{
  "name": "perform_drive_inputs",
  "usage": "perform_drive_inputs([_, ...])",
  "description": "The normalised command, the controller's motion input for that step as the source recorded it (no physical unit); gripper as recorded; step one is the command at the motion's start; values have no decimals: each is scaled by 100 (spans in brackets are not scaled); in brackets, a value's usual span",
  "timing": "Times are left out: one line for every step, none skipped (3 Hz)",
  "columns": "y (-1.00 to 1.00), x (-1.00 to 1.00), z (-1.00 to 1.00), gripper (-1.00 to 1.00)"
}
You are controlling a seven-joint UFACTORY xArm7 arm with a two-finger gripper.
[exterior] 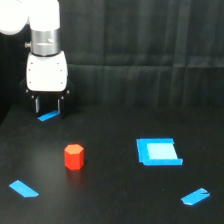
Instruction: Pick up the red object from the table
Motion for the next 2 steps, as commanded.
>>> perform_drive_inputs([-9,31,-24,96])
perform_drive_inputs([-29,32,-24,93])
